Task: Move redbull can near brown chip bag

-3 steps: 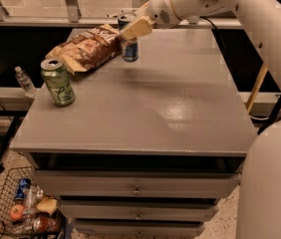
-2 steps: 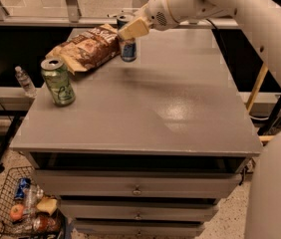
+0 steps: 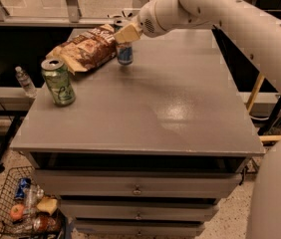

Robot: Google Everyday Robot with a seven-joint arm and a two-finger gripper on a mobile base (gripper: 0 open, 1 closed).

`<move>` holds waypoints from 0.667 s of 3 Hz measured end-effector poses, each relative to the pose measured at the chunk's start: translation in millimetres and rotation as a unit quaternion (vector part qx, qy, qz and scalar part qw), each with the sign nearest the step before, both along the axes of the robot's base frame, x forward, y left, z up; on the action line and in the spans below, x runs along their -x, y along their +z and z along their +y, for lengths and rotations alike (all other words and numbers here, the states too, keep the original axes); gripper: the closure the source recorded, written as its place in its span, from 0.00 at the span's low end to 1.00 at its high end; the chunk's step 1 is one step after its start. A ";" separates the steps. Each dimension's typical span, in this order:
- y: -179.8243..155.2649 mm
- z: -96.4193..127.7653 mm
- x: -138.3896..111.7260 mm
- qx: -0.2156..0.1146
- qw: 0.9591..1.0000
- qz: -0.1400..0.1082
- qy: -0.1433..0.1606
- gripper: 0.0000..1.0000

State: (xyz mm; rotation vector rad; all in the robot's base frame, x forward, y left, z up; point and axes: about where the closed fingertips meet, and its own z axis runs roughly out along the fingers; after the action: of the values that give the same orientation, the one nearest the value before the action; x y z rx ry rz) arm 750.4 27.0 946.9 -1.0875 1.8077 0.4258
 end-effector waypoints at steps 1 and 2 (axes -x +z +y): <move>-13.4 7.2 -5.3 0.002 1.000 0.013 -0.010 1.00; -19.2 32.8 -23.6 0.004 1.000 0.005 -0.010 1.00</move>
Offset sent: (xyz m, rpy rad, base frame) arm 0.0202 0.0217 -0.0214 -0.0095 0.0197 -0.0465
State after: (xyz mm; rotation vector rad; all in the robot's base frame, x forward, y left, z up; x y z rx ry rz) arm 774.0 59.8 927.7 -1.0735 1.8300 0.4124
